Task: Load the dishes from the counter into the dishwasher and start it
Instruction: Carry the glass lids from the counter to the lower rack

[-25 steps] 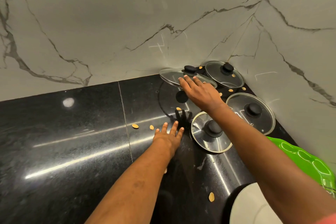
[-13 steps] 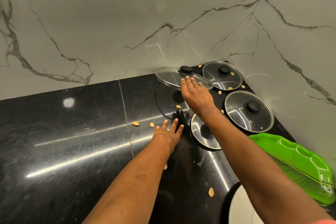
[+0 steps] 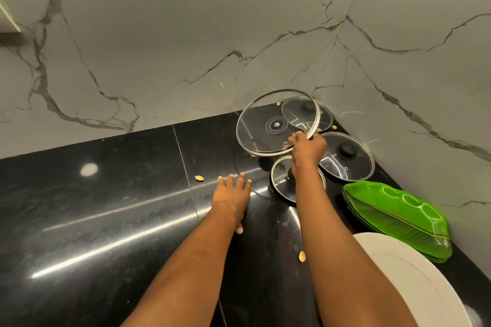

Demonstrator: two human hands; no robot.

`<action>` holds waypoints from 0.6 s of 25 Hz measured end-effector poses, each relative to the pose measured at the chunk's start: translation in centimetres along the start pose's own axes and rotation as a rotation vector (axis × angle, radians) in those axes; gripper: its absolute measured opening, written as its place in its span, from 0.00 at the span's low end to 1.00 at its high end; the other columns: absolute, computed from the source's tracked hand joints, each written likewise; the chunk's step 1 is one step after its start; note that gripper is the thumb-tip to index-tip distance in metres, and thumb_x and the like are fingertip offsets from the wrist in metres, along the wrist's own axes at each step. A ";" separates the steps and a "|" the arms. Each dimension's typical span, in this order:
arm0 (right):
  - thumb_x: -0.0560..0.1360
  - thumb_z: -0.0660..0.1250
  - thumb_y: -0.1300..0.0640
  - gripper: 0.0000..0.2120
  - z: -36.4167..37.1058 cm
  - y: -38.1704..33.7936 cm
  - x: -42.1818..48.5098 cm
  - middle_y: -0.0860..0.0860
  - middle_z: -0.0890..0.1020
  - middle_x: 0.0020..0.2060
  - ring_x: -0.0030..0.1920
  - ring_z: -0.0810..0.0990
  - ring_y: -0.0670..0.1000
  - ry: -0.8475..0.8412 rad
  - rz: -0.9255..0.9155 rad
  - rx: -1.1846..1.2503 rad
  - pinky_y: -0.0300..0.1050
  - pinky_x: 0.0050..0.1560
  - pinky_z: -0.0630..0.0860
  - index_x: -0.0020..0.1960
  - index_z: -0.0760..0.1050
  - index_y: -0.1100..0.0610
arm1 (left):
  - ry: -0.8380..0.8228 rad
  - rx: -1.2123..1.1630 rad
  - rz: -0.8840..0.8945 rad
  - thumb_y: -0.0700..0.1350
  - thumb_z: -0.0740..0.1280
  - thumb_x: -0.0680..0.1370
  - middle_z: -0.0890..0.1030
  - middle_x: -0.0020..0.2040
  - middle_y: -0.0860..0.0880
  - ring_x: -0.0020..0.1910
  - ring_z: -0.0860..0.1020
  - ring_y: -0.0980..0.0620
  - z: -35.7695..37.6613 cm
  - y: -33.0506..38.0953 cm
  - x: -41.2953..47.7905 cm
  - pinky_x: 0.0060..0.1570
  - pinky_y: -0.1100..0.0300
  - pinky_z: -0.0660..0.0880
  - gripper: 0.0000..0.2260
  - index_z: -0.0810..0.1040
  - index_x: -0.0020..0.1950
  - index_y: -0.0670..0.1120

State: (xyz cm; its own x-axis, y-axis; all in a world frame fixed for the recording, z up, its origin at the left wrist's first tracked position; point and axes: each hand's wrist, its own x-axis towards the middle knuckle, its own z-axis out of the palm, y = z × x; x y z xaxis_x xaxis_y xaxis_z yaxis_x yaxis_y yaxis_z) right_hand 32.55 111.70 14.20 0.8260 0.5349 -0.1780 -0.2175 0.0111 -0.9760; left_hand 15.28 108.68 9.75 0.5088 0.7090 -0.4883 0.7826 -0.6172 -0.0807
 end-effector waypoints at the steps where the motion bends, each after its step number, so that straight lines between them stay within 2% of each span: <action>1: 0.76 0.63 0.68 0.04 -0.6 0.6 -0.8 0.55 0.77 0.31 0.30 0.75 0.51 -0.009 0.071 0.096 0.48 0.35 0.78 0.44 0.72 0.61 | 0.048 -0.043 -0.033 0.57 0.78 0.68 0.42 0.81 0.42 0.79 0.45 0.39 0.7 -0.6 -0.9 0.77 0.44 0.47 0.57 0.40 0.80 0.43; 2: 0.77 0.63 0.67 0.05 -1.3 1.1 -2.2 0.55 0.76 0.31 0.30 0.75 0.51 -0.006 0.114 0.140 0.47 0.34 0.77 0.43 0.72 0.60 | 0.093 -0.107 -0.070 0.60 0.75 0.70 0.43 0.81 0.42 0.79 0.46 0.40 1.6 -1.4 -2.3 0.77 0.45 0.48 0.55 0.41 0.80 0.42; 5: 0.79 0.61 0.66 0.08 -2.9 2.1 -6.1 0.56 0.76 0.33 0.25 0.76 0.47 0.048 0.191 0.237 0.37 0.23 0.71 0.42 0.71 0.60 | 0.167 -0.269 -0.138 0.63 0.67 0.75 0.43 0.81 0.44 0.80 0.47 0.41 4.2 -3.8 -5.3 0.77 0.47 0.48 0.47 0.43 0.81 0.44; 6: 0.80 0.61 0.66 0.08 -3.5 2.4 -7.6 0.56 0.77 0.34 0.25 0.77 0.47 0.067 0.221 0.292 0.37 0.23 0.71 0.43 0.72 0.59 | 0.185 -0.287 -0.141 0.63 0.66 0.76 0.42 0.81 0.44 0.80 0.46 0.42 4.8 -4.6 -6.4 0.77 0.47 0.47 0.45 0.44 0.81 0.45; 9: 0.80 0.58 0.68 0.09 -4.9 3.1 -12.4 0.56 0.75 0.34 0.26 0.77 0.49 0.077 0.281 0.501 0.46 0.32 0.77 0.44 0.71 0.59 | 0.233 -0.306 -0.138 0.64 0.62 0.78 0.41 0.81 0.44 0.80 0.46 0.43 5.6 -6.7 -9.5 0.77 0.47 0.47 0.43 0.43 0.81 0.45; 11: 0.81 0.58 0.68 0.08 -5.5 3.5 -15.6 0.57 0.76 0.35 0.28 0.78 0.50 0.099 0.280 0.549 0.53 0.38 0.78 0.45 0.71 0.60 | 0.252 -0.313 -0.121 0.64 0.62 0.78 0.41 0.81 0.44 0.80 0.45 0.43 5.9 -7.7 -11.3 0.77 0.47 0.47 0.43 0.41 0.81 0.45; 15: 0.81 0.58 0.66 0.08 -6.2 4.2 -22.2 0.58 0.77 0.41 0.33 0.79 0.52 0.164 0.253 0.551 0.56 0.43 0.79 0.45 0.72 0.58 | 0.274 -0.290 -0.048 0.65 0.62 0.78 0.40 0.81 0.45 0.80 0.44 0.43 7.1 -10.0 -15.0 0.78 0.46 0.47 0.44 0.41 0.81 0.45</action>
State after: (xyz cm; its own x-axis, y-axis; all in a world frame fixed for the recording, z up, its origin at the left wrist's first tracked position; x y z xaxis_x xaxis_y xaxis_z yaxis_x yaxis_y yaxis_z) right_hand 16.56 94.61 13.24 0.7733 0.4418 -0.4547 -0.6168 0.3583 -0.7009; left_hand -2.73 101.79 11.78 0.5155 0.8234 -0.2371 0.8565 -0.4872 0.1703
